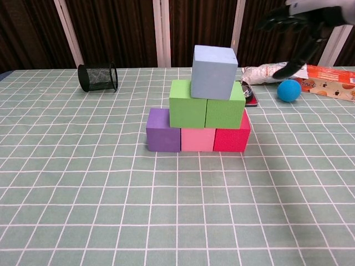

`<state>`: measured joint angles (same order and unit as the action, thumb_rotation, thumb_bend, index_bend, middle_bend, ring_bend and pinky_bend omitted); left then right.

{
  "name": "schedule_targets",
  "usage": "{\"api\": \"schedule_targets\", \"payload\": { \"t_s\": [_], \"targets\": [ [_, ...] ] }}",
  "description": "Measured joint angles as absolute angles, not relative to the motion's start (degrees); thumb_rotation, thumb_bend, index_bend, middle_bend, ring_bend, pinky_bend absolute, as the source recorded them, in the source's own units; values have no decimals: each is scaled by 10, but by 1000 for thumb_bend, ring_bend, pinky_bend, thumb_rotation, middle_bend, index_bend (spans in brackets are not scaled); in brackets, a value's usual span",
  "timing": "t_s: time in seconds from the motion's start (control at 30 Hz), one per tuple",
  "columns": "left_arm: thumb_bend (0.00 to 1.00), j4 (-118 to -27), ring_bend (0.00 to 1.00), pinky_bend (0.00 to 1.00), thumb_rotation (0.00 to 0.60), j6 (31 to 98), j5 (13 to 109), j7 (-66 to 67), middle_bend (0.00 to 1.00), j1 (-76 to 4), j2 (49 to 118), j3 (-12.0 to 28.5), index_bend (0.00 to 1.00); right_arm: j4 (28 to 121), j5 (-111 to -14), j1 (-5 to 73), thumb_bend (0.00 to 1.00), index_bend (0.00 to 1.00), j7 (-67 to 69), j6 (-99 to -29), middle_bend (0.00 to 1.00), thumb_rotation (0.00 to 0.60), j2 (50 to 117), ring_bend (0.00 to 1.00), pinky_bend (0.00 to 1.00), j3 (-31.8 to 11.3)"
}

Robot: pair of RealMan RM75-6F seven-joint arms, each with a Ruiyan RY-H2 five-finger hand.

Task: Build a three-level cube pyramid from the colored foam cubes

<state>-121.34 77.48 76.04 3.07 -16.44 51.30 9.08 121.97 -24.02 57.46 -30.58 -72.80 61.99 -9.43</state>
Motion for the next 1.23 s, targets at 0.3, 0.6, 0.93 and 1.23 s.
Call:
{"api": "schedule_targets", "payload": {
  "t_s": [0.3,0.6,0.93,1.23],
  "targets": [
    [125,-1189,0,0,600,799,779,50,0,-151,544,77,0,1233,-365,426,261,0,-205,-786,0,600,554,0,0,-28],
    [124,-1129,0,0,600,838,790,42,0,-118,578,59,0,1190,-500,290,260,0,-113,-807,0,600,537,0,0,51],
    [123,-1010,0,0,600,911,809,0,0,-56,618,34,0,1090,-648,165,261,0,-51,-853,0,600,575,0,0,107],
    [122,-921,0,0,600,956,843,6,0,-22,658,24,0,1050,-714,122,261,0,-27,-870,0,600,593,0,0,93]
  ]
}}
